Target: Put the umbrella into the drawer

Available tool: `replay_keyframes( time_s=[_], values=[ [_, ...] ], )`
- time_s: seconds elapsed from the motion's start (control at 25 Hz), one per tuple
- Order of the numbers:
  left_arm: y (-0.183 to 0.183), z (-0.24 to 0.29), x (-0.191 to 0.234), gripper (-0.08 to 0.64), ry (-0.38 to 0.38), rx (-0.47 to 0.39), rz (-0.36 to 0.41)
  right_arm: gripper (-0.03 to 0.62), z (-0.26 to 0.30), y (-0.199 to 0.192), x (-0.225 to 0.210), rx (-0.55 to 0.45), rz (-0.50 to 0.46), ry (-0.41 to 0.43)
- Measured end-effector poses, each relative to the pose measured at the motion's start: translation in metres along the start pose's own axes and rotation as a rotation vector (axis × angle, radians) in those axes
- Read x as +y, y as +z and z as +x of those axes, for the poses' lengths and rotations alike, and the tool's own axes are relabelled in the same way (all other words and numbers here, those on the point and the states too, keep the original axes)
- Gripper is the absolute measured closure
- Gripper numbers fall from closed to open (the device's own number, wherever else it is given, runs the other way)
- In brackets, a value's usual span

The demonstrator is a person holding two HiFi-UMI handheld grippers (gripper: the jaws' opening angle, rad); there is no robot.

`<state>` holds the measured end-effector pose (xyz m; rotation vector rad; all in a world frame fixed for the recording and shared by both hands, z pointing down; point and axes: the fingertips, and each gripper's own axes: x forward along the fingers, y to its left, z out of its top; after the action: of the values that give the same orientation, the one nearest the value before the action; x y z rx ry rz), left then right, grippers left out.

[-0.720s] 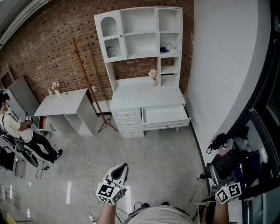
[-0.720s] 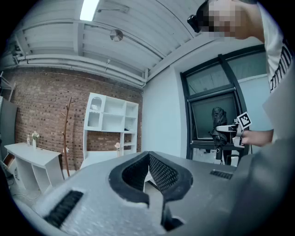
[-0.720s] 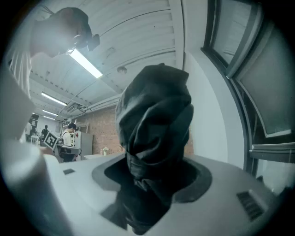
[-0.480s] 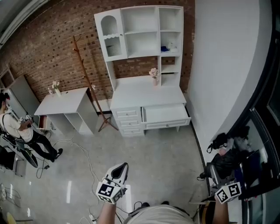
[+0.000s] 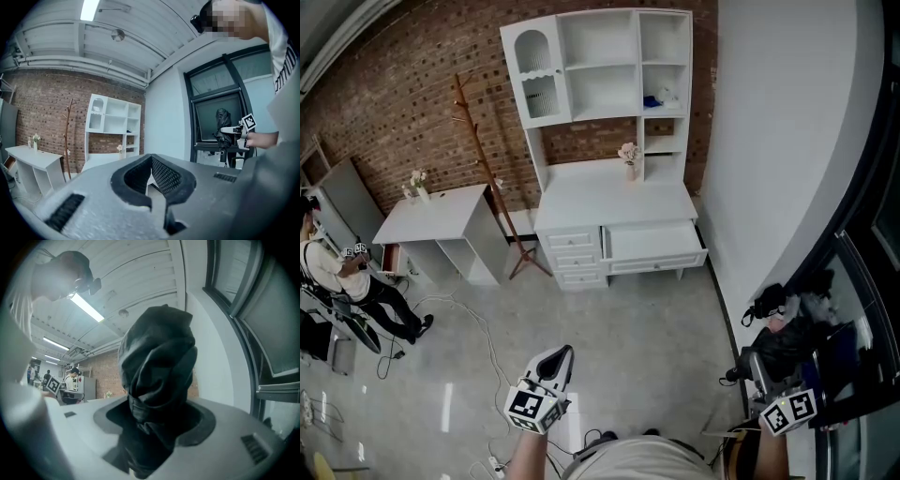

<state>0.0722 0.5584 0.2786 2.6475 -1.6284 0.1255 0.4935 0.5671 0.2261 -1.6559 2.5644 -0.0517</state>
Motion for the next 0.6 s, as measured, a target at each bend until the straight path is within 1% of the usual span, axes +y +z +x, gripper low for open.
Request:
replay_keyframes(
  time_s=[0.4,0.6],
  values=[
    [-0.014,0.015,-0.032,0.535,0.025,0.012,-0.017,0.319,-0.003,-0.005,-0.03,0.008,0.003,0.036],
    [-0.021,0.017,-0.048,0.535,0.036,0.018,-0.024,0.319,-0.003,-0.013,-0.037,0.027,0.009,0.064]
  ],
)
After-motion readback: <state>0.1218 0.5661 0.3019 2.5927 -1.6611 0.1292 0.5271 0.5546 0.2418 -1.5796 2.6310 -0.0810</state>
